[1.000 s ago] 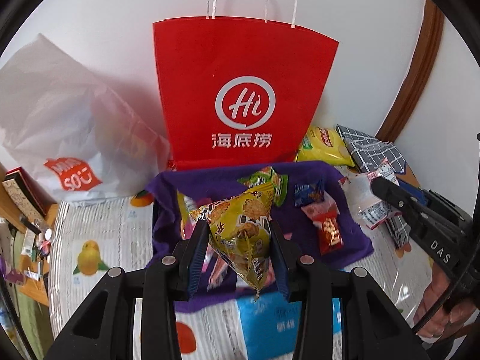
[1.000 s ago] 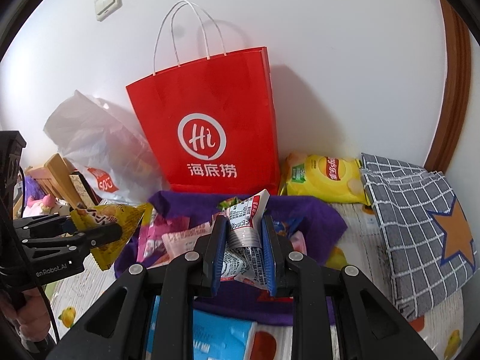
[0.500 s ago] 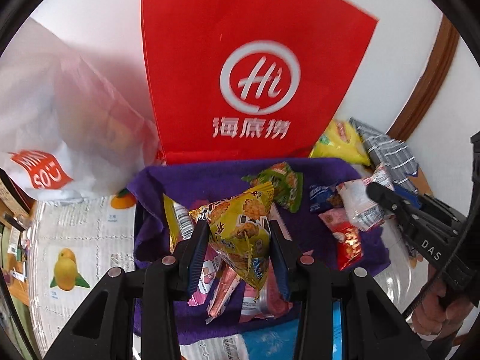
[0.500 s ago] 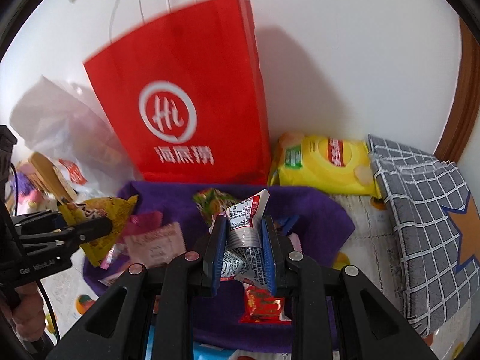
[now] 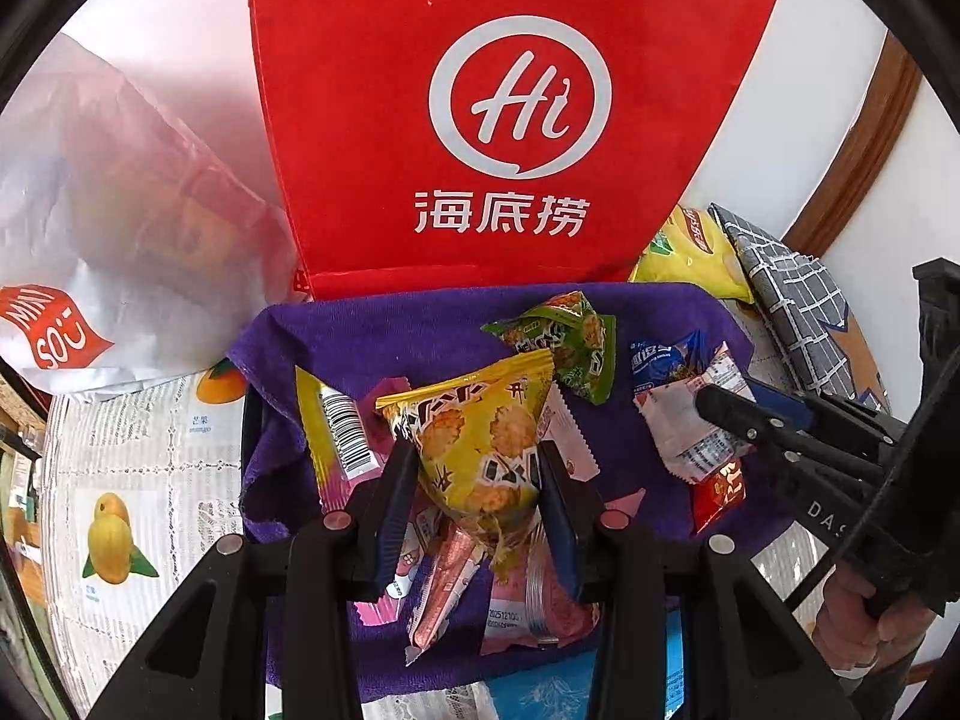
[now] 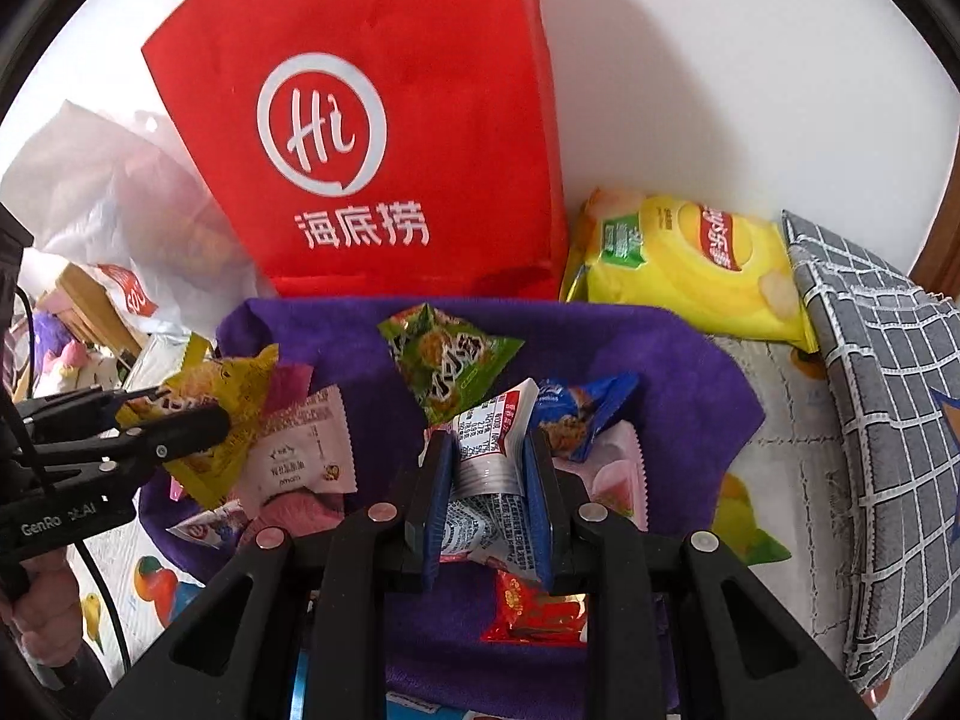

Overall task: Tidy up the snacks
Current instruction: 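Lower both snacks onto the towel and open both grippers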

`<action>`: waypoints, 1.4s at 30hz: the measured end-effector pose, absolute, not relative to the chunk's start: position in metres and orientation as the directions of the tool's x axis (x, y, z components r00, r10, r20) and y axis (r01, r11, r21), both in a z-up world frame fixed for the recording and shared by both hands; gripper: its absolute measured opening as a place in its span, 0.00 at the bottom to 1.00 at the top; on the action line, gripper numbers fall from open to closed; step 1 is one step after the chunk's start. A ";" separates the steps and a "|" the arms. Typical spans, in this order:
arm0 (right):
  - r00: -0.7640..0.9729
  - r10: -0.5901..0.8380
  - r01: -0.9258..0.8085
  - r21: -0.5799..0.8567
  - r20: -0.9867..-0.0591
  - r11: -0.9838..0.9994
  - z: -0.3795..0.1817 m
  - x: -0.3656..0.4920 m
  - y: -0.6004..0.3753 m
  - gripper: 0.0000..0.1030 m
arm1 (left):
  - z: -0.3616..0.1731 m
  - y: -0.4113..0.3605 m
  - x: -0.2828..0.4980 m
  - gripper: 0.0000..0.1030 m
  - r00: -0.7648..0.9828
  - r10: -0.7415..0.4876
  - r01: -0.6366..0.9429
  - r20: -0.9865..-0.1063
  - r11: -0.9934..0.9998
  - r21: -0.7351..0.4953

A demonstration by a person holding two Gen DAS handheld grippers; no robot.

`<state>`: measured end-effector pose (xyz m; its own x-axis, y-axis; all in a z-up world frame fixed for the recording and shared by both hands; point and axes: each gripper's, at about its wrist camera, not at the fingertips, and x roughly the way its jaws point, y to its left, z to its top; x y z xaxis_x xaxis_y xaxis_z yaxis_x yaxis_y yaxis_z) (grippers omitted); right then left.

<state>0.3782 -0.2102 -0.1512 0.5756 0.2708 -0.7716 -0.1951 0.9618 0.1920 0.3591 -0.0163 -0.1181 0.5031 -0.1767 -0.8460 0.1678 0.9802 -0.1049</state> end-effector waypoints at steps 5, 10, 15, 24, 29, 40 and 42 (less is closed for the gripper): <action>0.573 0.236 -0.185 0.156 -0.785 0.970 -0.154 0.380 -0.211 0.26 | -0.119 -0.017 0.360 0.37 0.504 -0.176 0.172 -0.845 0.980 -0.101; 0.568 0.224 -0.173 0.151 -0.792 0.973 -0.157 0.382 -0.215 0.26 | -0.121 -0.019 0.360 0.37 0.504 -0.174 0.175 -0.846 0.980 -0.097; 0.565 0.217 -0.169 0.145 -0.796 0.975 -0.157 0.382 -0.216 0.26 | -0.122 -0.017 0.360 0.37 0.500 -0.180 0.178 -0.847 0.979 -0.102; 0.595 0.212 -0.174 0.133 -0.776 0.976 -0.148 0.376 -0.211 0.36 | -0.116 -0.017 0.358 0.53 0.502 -0.175 0.183 -0.847 0.979 -0.094; 0.628 0.201 -0.155 0.132 -0.752 0.979 -0.136 0.368 -0.212 0.44 | -0.103 -0.014 0.350 0.62 0.526 -0.174 0.173 -0.832 0.980 -0.095; 0.673 0.147 -0.081 0.125 -0.725 0.989 -0.094 0.318 -0.218 0.62 | -0.060 -0.011 0.323 0.79 0.589 -0.178 0.175 -0.788 0.980 -0.091; 0.685 0.142 -0.066 0.133 -0.715 0.989 -0.085 0.306 -0.221 0.67 | -0.051 -0.013 0.314 0.81 0.600 -0.176 0.179 -0.780 0.980 -0.083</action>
